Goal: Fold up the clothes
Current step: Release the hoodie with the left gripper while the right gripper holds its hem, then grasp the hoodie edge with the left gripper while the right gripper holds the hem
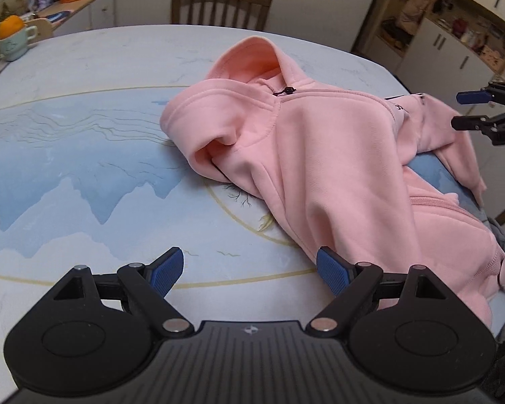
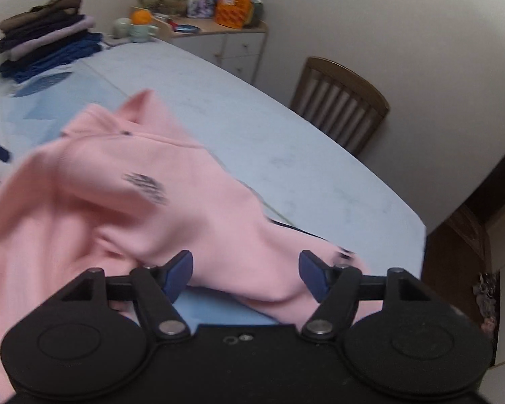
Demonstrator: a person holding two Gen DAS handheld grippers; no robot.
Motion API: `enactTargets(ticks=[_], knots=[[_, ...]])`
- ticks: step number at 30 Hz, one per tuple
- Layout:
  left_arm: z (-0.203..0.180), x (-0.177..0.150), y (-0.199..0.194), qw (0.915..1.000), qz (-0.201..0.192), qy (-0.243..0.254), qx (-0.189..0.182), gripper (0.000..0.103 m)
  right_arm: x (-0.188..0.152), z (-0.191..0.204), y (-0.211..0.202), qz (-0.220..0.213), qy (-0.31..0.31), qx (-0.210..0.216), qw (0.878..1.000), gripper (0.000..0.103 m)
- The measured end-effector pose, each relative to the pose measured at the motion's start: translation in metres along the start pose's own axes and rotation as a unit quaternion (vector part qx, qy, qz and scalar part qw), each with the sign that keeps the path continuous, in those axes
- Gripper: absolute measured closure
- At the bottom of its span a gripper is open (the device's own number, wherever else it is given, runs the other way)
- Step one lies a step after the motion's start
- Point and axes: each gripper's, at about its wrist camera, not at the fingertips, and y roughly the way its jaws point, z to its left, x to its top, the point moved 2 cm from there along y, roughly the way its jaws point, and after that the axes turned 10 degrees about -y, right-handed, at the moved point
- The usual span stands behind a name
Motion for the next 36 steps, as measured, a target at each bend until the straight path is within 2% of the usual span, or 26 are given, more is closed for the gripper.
enactTargets(ticks=[5,9,12,15,21,26,36], knots=[[0.023,0.006,0.011,0.9989,0.016,0.019,-0.039,0.017,0.038,0.082,-0.007,-0.006,-0.002,0.078,0.997,0.000],[0.036,0.013,0.019,0.9983,0.019,0.040,-0.038,0.017,0.073,0.138,0.005,0.001,0.017,0.119,0.993,0.000],[0.046,0.020,0.020,0.9977,0.015,0.045,-0.049,0.017,0.082,0.169,0.022,0.037,0.001,0.097,0.995,0.000],[0.054,0.025,0.019,0.9969,0.014,0.048,-0.062,0.017,0.080,0.178,0.042,0.078,0.016,0.077,0.994,0.000],[0.057,0.029,0.022,0.9947,0.020,0.051,-0.087,0.017,0.090,0.166,0.030,0.079,0.029,0.051,0.995,0.000],[0.046,0.028,0.027,0.9928,0.024,0.050,-0.106,0.017,0.082,0.118,0.040,0.080,0.038,0.020,0.996,0.000],[-0.034,0.032,0.051,0.9848,0.031,0.042,-0.166,0.017,0.054,0.013,0.077,0.089,0.065,-0.023,0.994,0.000]])
